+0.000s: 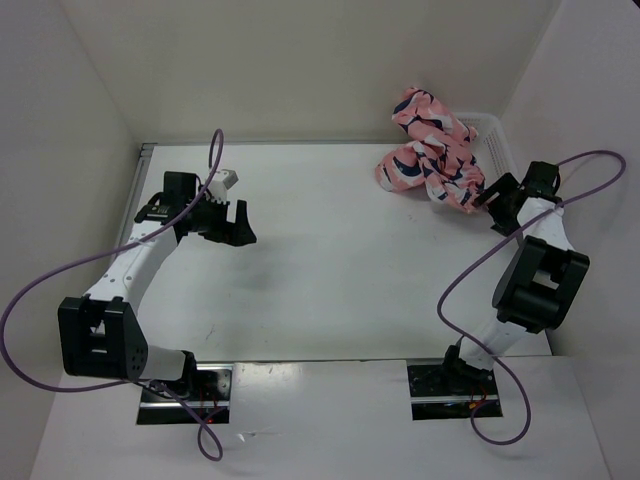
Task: Fold and stack the shorts
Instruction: Grab the shorts from the pile
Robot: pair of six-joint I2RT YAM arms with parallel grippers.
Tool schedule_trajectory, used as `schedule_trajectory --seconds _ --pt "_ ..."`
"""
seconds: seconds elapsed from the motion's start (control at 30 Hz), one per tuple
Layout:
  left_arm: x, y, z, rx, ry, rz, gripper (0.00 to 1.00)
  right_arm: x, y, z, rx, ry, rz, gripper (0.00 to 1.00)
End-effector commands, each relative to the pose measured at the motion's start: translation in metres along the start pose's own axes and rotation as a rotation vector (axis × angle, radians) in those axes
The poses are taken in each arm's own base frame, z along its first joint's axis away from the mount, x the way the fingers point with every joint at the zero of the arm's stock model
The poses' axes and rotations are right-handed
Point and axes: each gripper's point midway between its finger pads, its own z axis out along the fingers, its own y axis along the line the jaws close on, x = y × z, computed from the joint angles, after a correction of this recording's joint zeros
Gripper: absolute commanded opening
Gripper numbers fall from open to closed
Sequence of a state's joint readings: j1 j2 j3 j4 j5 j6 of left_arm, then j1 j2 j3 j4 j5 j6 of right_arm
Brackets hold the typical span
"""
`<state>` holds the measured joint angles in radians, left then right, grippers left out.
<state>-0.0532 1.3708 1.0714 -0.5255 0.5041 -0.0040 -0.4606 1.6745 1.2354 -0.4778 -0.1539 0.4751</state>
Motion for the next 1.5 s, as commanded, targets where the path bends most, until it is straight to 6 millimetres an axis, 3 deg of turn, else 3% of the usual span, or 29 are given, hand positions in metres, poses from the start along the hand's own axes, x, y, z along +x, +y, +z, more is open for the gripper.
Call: schedule_trajectory --seconds 0.0,0.13,0.4,0.6,1.1,1.23,1.27,1.37,1.43,1.47 --pt "-0.006 -0.008 -0.004 0.032 -0.020 0.014 1.00 -0.006 0.043 -0.006 -0.219 0.007 0.006 0.84" --pt "-0.006 -0.008 -0.004 0.032 -0.020 0.014 1.00 0.001 0.040 -0.002 -0.224 0.021 0.007 0.79" --pt "-0.007 -0.007 -0.001 0.042 -0.012 0.009 1.00 -0.005 0.035 0.003 -0.193 -0.009 0.016 0.64" --pt "-0.005 -0.006 0.001 0.043 -0.005 0.004 1.00 -0.011 0.031 0.011 -0.175 -0.037 0.014 0.61" --pt "-0.005 -0.010 -0.002 0.051 -0.014 0.010 1.00 -0.021 0.028 0.004 -0.148 -0.087 -0.022 0.14" --pt "-0.005 -0.010 -0.003 0.051 -0.022 0.015 1.00 -0.027 0.046 -0.012 -0.183 -0.121 -0.068 0.00" --pt "-0.005 -0.010 -0.003 0.051 -0.022 0.015 1.00 -0.022 0.053 -0.011 -0.187 -0.116 -0.084 0.00" --pt "-0.012 -0.010 -0.004 0.049 -0.042 0.027 1.00 -0.039 0.082 -0.034 -0.234 -0.189 -0.133 0.00" --pt "-0.018 -0.011 -0.007 0.048 -0.054 0.035 1.00 -0.043 0.092 -0.038 -0.239 -0.213 -0.157 0.00" --pt "-0.028 -0.013 -0.010 0.047 -0.076 0.049 1.00 -0.049 0.102 -0.046 -0.252 -0.240 -0.169 0.00"
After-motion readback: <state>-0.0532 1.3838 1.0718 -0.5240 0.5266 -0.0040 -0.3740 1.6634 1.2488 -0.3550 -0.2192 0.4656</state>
